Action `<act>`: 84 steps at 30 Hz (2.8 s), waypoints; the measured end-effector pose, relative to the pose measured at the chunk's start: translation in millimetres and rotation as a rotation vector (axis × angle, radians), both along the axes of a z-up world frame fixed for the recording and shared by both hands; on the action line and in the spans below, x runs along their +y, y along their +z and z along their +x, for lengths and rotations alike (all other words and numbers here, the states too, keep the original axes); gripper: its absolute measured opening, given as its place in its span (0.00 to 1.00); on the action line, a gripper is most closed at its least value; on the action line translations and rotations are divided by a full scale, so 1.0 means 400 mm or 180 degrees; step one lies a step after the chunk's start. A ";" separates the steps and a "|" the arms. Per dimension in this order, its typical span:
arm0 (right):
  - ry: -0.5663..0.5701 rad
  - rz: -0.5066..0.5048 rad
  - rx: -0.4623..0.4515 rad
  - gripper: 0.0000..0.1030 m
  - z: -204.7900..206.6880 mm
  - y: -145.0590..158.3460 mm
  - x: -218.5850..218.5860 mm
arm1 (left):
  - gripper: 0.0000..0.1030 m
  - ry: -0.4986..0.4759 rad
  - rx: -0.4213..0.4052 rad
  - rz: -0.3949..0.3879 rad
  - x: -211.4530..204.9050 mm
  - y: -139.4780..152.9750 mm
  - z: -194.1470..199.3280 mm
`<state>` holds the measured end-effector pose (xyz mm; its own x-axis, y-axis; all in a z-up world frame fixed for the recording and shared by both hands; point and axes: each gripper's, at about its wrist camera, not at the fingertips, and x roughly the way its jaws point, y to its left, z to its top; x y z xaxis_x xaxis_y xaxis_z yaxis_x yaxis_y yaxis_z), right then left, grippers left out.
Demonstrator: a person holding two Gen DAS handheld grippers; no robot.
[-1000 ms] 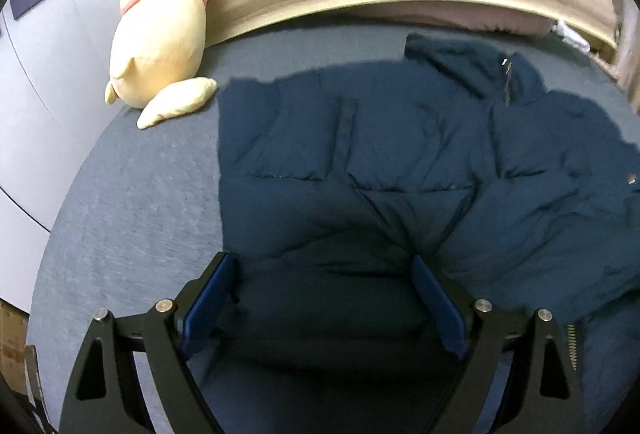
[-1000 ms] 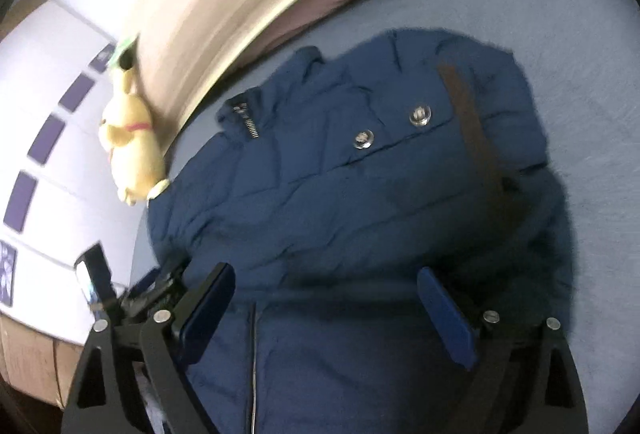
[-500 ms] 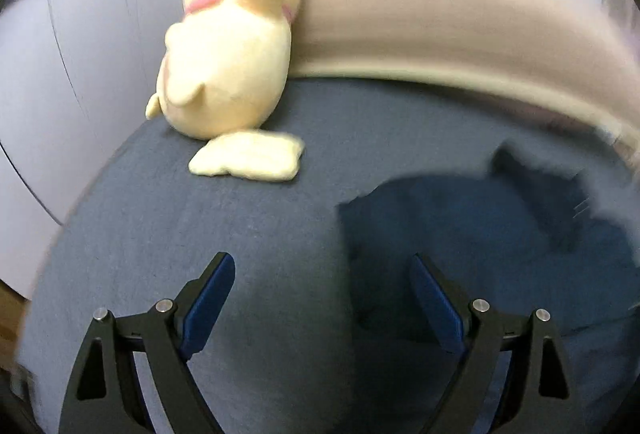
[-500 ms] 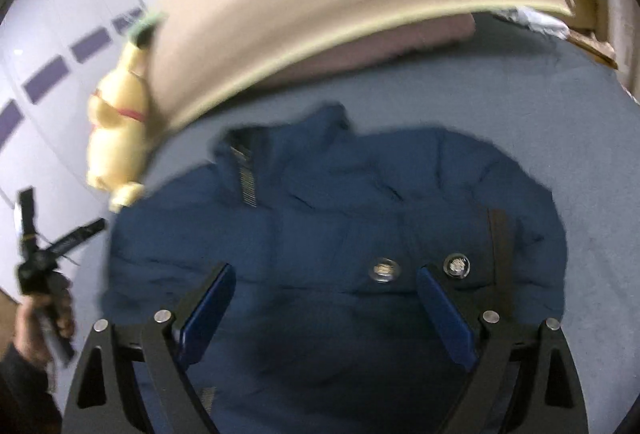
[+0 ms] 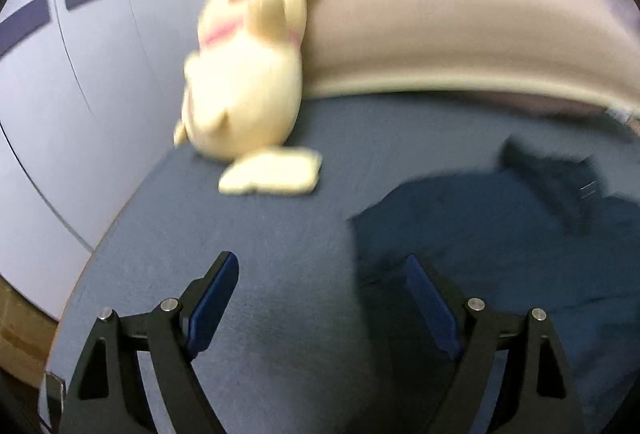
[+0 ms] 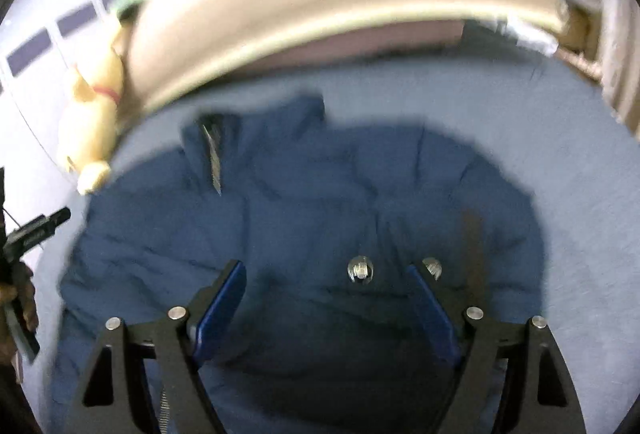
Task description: Fold large clothes
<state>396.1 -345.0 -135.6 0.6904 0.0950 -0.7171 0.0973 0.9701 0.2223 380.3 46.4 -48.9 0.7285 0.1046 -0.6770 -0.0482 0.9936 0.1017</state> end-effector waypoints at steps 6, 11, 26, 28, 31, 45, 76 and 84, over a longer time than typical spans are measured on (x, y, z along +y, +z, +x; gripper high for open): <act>0.0120 -0.0334 -0.0104 0.83 -0.029 0.027 0.075 | 0.84 -0.0420 0.0059 -0.0099 -0.146 -0.012 -0.092; 0.0142 -0.0438 0.0249 0.83 -0.015 -0.086 0.086 | 0.84 -0.0455 0.0425 0.0122 -0.222 -0.131 -0.084; 0.0128 -0.0448 0.0346 0.89 0.001 -0.136 0.074 | 0.89 -0.0397 0.0461 0.0135 -0.223 -0.183 -0.065; 0.0130 -0.0457 0.0369 0.91 0.007 -0.137 0.072 | 0.90 -0.0381 0.0467 0.0129 -0.226 -0.181 -0.061; 0.0164 -0.0373 0.0572 0.92 0.023 -0.116 0.058 | 0.90 -0.0432 0.0550 0.0093 -0.212 -0.167 -0.051; 0.0092 0.0946 0.0400 0.99 -0.503 0.020 -0.189 | 0.90 -0.0613 0.0506 -0.0942 0.163 -0.023 -0.505; 0.0222 0.2233 0.0620 0.55 -0.884 -0.240 -0.156 | 0.46 -0.0548 0.1149 -0.1893 0.173 -0.208 -0.819; 0.0317 0.2137 0.0643 0.17 -0.901 -0.209 -0.133 | 0.13 -0.0661 0.0949 -0.1556 0.156 -0.161 -0.838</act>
<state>35.8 -398.2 -219.3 0.5151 0.6175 -0.5945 0.1175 0.6361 0.7626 45.2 108.7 -113.3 0.4720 -0.3939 -0.7887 0.1120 0.9142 -0.3895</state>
